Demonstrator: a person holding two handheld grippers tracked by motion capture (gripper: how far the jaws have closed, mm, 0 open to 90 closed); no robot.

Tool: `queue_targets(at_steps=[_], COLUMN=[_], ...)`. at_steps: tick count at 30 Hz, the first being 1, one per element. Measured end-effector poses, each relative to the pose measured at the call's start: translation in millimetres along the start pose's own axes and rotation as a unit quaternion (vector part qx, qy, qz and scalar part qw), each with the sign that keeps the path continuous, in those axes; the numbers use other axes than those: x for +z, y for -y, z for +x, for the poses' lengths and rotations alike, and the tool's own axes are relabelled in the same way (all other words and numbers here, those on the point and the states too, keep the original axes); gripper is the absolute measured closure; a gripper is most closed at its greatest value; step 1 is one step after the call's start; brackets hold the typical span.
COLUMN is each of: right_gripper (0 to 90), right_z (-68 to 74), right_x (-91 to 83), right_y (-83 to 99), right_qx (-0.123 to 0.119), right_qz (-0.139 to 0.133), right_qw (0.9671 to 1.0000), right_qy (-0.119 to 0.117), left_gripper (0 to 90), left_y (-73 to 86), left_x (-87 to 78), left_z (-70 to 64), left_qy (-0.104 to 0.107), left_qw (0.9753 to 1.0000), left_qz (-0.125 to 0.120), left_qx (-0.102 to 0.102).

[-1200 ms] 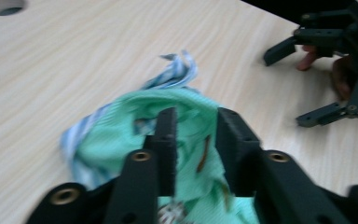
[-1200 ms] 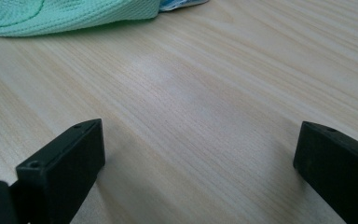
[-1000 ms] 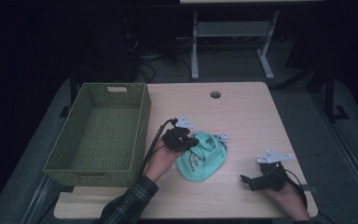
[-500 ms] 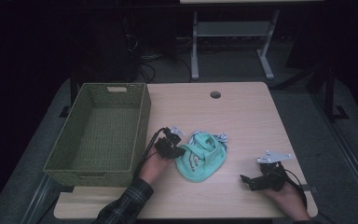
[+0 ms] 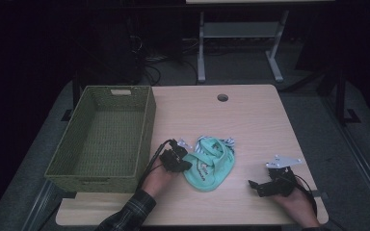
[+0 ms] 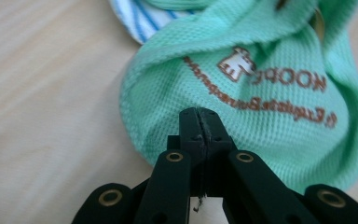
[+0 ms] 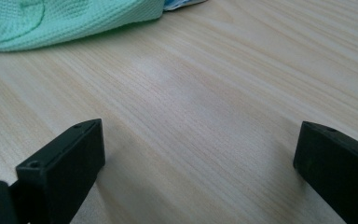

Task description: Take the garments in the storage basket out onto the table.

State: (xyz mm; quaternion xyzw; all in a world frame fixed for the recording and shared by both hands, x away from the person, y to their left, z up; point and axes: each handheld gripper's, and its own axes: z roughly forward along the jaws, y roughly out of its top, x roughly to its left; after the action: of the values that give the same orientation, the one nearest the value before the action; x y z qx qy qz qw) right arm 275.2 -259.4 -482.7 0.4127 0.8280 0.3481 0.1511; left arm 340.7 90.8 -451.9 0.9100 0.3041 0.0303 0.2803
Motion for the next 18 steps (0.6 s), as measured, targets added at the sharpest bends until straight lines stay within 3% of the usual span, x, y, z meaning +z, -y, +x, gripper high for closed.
queue_targets(at_steps=[9,12,13,18], right_gripper=[1.5,1.5,1.5,2.2], right_z=[0.0,0.0,-0.3,-1.1], right_x=[0.0,0.0,0.0,0.3], right_y=[0.0,0.0,-0.1,-1.7], right_qx=[0.0,0.0,-0.001,-0.005], right_qz=[0.0,0.0,0.0,0.005], right_qw=[1.0,1.0,1.0,1.0], right_qy=[0.0,0.0,-0.002,-0.003], left_gripper=[84.7,84.4,84.4,84.4], left_y=[7.7,6.6,5.6,5.6], left_x=[-3.0,-5.6,-8.6,-6.5], left_z=[-24.9,-25.6,-22.7,-16.5], left_qy=[0.029,0.025,0.018,0.002], left_qw=[0.9992,0.9993,0.9995,0.9998], left_qz=[0.01,0.001,-0.013,-0.014], left_qx=[0.028,0.028,0.022,0.015])
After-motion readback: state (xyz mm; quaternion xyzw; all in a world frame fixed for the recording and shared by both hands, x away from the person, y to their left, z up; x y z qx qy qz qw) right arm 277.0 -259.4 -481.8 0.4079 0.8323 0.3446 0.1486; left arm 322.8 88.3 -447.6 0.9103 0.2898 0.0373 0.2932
